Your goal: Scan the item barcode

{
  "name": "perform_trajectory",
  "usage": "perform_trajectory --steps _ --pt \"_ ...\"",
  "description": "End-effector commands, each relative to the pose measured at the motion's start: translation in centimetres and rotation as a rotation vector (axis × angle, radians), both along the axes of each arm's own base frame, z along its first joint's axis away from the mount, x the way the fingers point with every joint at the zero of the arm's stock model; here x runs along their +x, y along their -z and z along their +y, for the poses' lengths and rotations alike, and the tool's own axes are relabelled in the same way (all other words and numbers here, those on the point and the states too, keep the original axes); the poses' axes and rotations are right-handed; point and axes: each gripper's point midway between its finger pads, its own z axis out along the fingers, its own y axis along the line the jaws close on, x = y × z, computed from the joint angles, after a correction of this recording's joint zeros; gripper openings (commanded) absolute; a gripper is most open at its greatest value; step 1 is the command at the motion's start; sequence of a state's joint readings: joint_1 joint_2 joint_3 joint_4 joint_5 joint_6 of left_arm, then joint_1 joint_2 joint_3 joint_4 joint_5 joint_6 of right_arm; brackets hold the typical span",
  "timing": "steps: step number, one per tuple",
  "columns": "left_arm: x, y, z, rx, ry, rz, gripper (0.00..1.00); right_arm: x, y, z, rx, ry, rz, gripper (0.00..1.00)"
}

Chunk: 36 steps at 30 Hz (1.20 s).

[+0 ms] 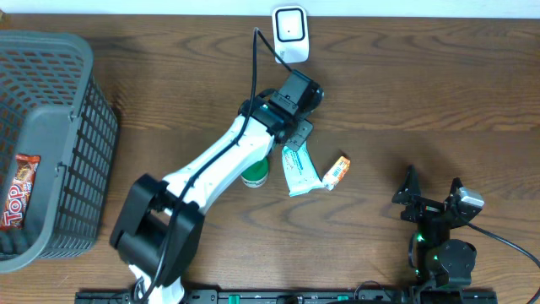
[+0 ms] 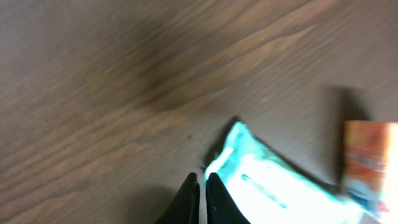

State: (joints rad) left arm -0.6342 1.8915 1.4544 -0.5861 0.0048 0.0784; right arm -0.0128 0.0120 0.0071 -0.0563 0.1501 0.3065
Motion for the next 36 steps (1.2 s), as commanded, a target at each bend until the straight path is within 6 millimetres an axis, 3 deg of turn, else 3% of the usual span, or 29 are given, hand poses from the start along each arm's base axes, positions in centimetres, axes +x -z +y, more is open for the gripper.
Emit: perform_trajectory --steps 1,8,13,18,22,23,24,25,28,29,32,36 --pt "-0.9 4.5 0.8 0.031 -0.014 0.117 0.07 0.0 0.0 0.0 0.003 0.001 -0.001 0.99" --pt "-2.7 9.8 0.4 0.051 0.011 0.262 0.08 0.0 0.0 0.0 0.003 0.001 -0.001 0.99" --pt "-2.5 8.4 0.8 0.058 0.002 0.245 0.07 0.0 0.0 0.0 0.003 0.001 -0.001 0.99" --pt "-0.3 2.4 1.9 0.039 -0.041 0.091 0.08 0.0 0.0 0.0 0.003 0.001 -0.001 0.99" --pt "1.1 -5.7 3.8 -0.028 -0.096 -0.091 0.08 0.0 0.0 0.0 0.003 0.001 -0.001 0.99" --pt "1.2 -7.3 4.4 -0.040 -0.111 -0.128 0.12 0.0 0.0 0.0 0.003 0.001 -0.001 0.99" --pt "1.4 -9.4 5.2 -0.056 -0.133 -0.176 0.23 0.0 0.0 0.0 0.003 0.001 -0.001 0.99" --pt "1.4 -11.7 6.4 -0.074 -0.161 -0.230 0.35 0.0 0.0 0.0 0.003 0.001 -0.001 0.99" --pt "1.3 -17.4 10.3 -0.121 -0.248 -0.361 0.45 0.0 0.0 0.0 0.003 0.001 -0.001 0.99" --pt "1.2 -19.2 11.8 -0.138 -0.286 -0.403 0.57 0.0 0.0 0.0 0.003 0.001 -0.001 0.99" --pt "0.7 -24.1 17.8 -0.211 -0.469 -0.521 0.75 0.0 0.0 0.0 0.003 0.001 -0.001 0.99" --pt "-0.9 -28.3 26.9 -0.296 -0.776 -0.641 0.81 0.0 0.0 0.0 0.003 0.001 -0.001 0.99"
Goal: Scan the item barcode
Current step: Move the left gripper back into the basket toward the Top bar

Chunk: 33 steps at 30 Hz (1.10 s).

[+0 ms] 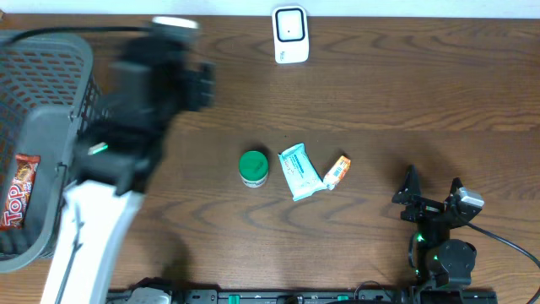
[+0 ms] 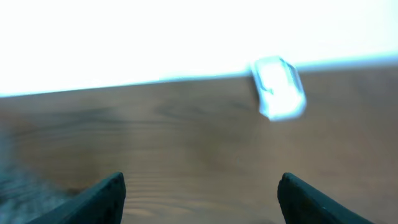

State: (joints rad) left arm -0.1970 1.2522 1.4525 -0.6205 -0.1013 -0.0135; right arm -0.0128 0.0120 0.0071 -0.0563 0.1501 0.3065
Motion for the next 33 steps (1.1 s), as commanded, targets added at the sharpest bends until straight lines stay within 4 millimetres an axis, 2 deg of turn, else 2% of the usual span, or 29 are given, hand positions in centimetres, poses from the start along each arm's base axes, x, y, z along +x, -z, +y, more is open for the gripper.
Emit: perform_trajectory --steps 1,4,8,11,17,19,22,24,26,30,33 --pt "-1.6 -2.9 7.1 -0.126 -0.254 -0.087 0.82 0.0 0.0 0.0 0.003 0.001 -0.001 0.99" --pt "-3.0 -3.1 11.4 -0.189 -0.376 -0.098 0.83 0.0 0.0 0.0 0.003 0.001 -0.001 0.99" --pt "-4.2 -1.6 15.5 -0.240 -0.510 -0.052 0.83 0.0 0.0 0.0 0.003 0.001 -0.001 0.99" --pt "-4.6 0.9 18.9 -0.303 -0.662 0.006 0.83 0.0 0.0 0.0 0.003 0.001 -0.001 0.99" --pt "-5.2 8.8 24.8 -0.487 -0.964 0.200 0.83 0.0 0.0 0.0 0.003 0.001 -0.001 0.99" --pt "-5.7 10.6 26.2 -0.538 -1.045 0.233 0.83 0.0 0.0 0.0 0.003 0.001 -0.001 0.99" --pt "-6.7 13.0 28.5 -0.612 -1.184 0.263 0.84 0.0 0.0 0.0 0.003 0.001 -0.001 0.99" --pt "-8.4 14.6 30.1 -0.652 -1.334 0.277 0.84 0.0 0.0 0.0 0.003 0.001 -0.001 0.99" --pt "-9.9 16.1 31.7 -0.655 -1.457 0.293 0.83 0.0 0.0 0.0 0.003 0.001 -0.001 0.99" --pt "-11.7 18.4 34.1 -0.571 -1.571 0.340 0.84 0.0 0.0 0.0 0.003 0.001 -0.001 0.99" --pt "-12.0 20.7 35.2 -0.521 -1.617 0.392 0.88 0.0 0.0 0.0 0.003 0.001 -0.001 0.99"
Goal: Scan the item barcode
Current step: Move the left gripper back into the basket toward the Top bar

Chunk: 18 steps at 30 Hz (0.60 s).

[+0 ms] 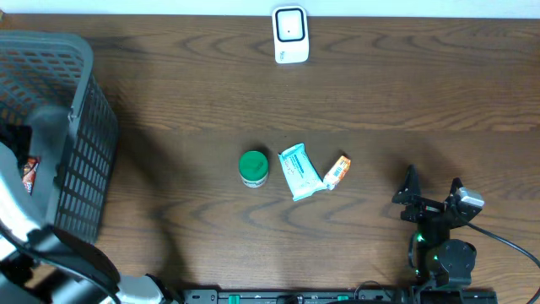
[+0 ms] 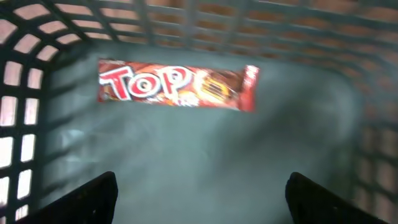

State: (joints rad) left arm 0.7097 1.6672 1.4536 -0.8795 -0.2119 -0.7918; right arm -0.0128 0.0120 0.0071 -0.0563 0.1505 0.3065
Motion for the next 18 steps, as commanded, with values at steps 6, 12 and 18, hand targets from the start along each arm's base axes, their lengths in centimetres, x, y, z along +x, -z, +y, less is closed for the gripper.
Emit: perform_trajectory --steps 6,12,18 --pt "-0.2 6.5 2.4 -0.026 -0.065 0.157 0.89 0.0 0.0 0.0 0.003 0.001 -0.001 0.99" --pt "0.2 9.0 3.7 -0.015 -0.081 0.182 0.90 0.0 0.0 0.0 0.003 0.001 -0.001 0.99" --pt "0.3 10.8 5.1 0.028 -0.072 0.232 0.97 0.0 0.0 0.0 0.003 0.001 -0.001 0.99"
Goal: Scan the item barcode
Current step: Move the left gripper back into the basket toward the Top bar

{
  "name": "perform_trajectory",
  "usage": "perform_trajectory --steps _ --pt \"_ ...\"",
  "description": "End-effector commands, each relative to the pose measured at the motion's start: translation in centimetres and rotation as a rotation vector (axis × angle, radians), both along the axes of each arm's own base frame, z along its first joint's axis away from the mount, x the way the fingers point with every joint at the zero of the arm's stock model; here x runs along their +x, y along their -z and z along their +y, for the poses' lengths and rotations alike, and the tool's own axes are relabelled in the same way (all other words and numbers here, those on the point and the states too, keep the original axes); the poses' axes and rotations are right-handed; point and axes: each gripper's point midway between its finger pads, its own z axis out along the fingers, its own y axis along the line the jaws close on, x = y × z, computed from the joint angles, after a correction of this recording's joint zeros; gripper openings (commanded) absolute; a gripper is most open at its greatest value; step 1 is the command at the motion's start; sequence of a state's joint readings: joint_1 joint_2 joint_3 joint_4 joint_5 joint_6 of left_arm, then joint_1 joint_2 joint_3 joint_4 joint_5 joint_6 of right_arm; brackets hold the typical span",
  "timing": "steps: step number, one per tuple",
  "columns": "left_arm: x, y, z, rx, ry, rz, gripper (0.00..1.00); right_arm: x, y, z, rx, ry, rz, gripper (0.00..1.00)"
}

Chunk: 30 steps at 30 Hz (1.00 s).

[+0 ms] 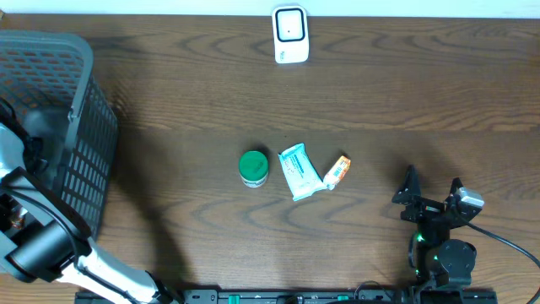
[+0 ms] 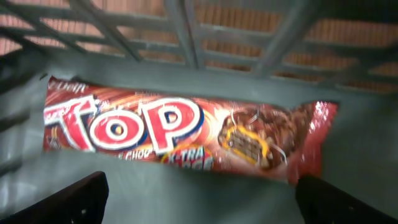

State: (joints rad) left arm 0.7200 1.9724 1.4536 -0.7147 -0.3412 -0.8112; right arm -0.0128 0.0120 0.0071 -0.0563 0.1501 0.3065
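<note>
A red "Top" chocolate bar (image 2: 186,134) lies flat on the grey floor of the basket (image 2: 186,37), filling the left wrist view. My left gripper (image 2: 205,208) hovers just above it, open, with one finger (image 2: 74,199) at each lower corner of the view and nothing between them. In the overhead view the left arm reaches into the grey basket (image 1: 80,127) and hides the bar. The white scanner (image 1: 289,34) stands at the table's far edge. My right gripper (image 1: 432,192) rests open at the front right.
In the middle of the table lie a green round lid (image 1: 253,167), a teal packet (image 1: 299,171) and a small orange packet (image 1: 337,171). The basket's tall lattice walls surround the left gripper.
My left gripper has come closer to the Top bar in the basket, which now looks much larger in the wrist view. It is still open. The right arm has not moved.
My left gripper was shut at the teal packet in the middle of the table. Then it was open near the basket, with the packet left lying on the table. Then it was open inside the basket over the Top bar, and now just above it.
</note>
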Motion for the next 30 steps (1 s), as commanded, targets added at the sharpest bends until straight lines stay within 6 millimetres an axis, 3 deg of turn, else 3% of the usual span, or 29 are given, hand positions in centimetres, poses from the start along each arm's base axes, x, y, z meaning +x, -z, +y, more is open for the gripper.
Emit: perform_trajectory --steps 1,7,8,11,12,15,22,23,24,26,27,30 --pt "-0.5 1.4 1.0 0.022 0.007 0.064 0.97 0.0 0.0 0.0 0.003 0.001 -0.001 0.99" --pt "-0.7 4.8 1.1 -0.018 0.007 0.109 0.96 0.0 0.0 0.0 0.003 0.001 -0.001 0.99" --pt "-0.8 5.2 1.1 -0.024 0.006 0.116 0.85 0.0 0.0 0.0 0.003 0.001 -0.001 0.99" --pt "-1.0 5.3 1.1 -0.031 0.020 0.129 0.20 0.0 0.0 0.0 0.003 0.001 -0.001 0.99" --pt "-1.0 4.9 1.3 -0.028 0.030 0.129 0.08 0.0 0.0 0.0 0.003 0.001 -0.001 0.99" --pt "-1.1 3.2 1.7 -0.007 0.050 0.116 0.06 0.0 0.0 0.0 0.003 0.001 -0.001 0.99" --pt "-2.2 -5.8 2.0 0.114 0.020 -0.008 0.08 0.0 0.0 0.0 0.003 0.001 -0.001 0.99" --pt "-2.4 -6.7 1.9 0.124 0.019 -0.017 0.17 0.0 0.0 0.0 0.003 0.001 -0.001 0.99" --pt "-2.6 -7.3 1.7 0.129 0.018 -0.022 0.47 0.0 0.0 0.0 0.003 0.001 -0.001 0.99" --pt "-2.9 -7.4 1.5 0.121 0.017 -0.015 0.78 0.0 0.0 0.0 0.003 0.001 -0.001 0.99" --pt "-3.1 -7.0 1.3 0.110 0.017 -0.004 0.84 0.0 0.0 0.0 0.003 0.001 -0.001 0.99" --pt "-3.5 -5.4 0.9 0.079 0.018 0.028 0.87 0.0 0.0 0.0 0.003 0.001 -0.001 0.99"
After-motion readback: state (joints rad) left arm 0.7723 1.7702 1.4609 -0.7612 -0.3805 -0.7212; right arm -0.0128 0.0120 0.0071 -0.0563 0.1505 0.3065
